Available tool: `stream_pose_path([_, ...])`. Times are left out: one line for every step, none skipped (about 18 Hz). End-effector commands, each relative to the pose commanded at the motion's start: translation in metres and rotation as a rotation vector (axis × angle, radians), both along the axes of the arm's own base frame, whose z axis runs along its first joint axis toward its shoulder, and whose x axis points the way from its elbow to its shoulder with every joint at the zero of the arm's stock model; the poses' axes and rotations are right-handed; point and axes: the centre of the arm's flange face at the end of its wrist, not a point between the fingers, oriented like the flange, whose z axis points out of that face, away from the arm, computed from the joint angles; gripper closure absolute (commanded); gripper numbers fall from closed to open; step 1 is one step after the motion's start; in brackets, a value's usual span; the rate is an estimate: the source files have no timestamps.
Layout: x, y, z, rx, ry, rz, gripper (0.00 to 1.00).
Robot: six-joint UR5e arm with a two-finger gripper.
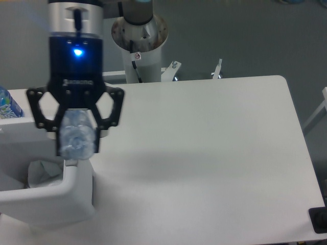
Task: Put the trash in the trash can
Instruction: 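Carry the water bottle over the trash bin and lower it in, then open the gripper to release the bottle and raise it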
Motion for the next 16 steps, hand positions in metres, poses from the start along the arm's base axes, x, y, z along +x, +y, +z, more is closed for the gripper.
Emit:
stream_pose_path([0.007, 0.005, -0.003, -0.008, 0.014, -0.028, 0.57])
stream_pose_path([0.012, 0.008, -0.005, -0.018, 0.031, -0.055, 0.56])
stream_pose_path([0.015, 0.011, -0.008, -0.027, 0.046, -0.074, 0.56])
stream_pose_path([0.017, 0.013, -0.006, -0.015, 0.062, -0.084, 0.56])
stream_pose_path([0.018, 0.017, -0.007, 0.016, 0.078, -0.087, 0.56])
stream_pose_path([0.024, 0.023, -0.008, 0.045, 0.092, -0.095, 0.56])
stream_pose_path([0.029, 0.028, -0.01, 0.055, 0.096, -0.105, 0.56])
stream_pose_path([0.031, 0.029, -0.011, 0.057, 0.096, -0.107, 0.56])
stream_pose_path([0.034, 0.03, -0.012, 0.056, 0.094, -0.112, 0.56])
stream_pose_path([0.041, 0.032, -0.013, 0.057, 0.088, -0.119, 0.56])
stream_pose_path([0.043, 0.034, -0.015, 0.054, 0.086, -0.122, 0.56])
stream_pose_path([0.043, 0.034, -0.016, 0.054, 0.084, -0.121, 0.56])
stream_pose_path([0.042, 0.035, -0.017, 0.053, 0.082, -0.12, 0.56])
stream_pose_path([0.042, 0.036, -0.019, 0.05, 0.081, -0.12, 0.56])
stream_pose_path([0.041, 0.039, -0.023, 0.045, 0.078, -0.122, 0.56])
stream_pose_path([0.042, 0.042, -0.027, 0.041, 0.072, -0.126, 0.55])
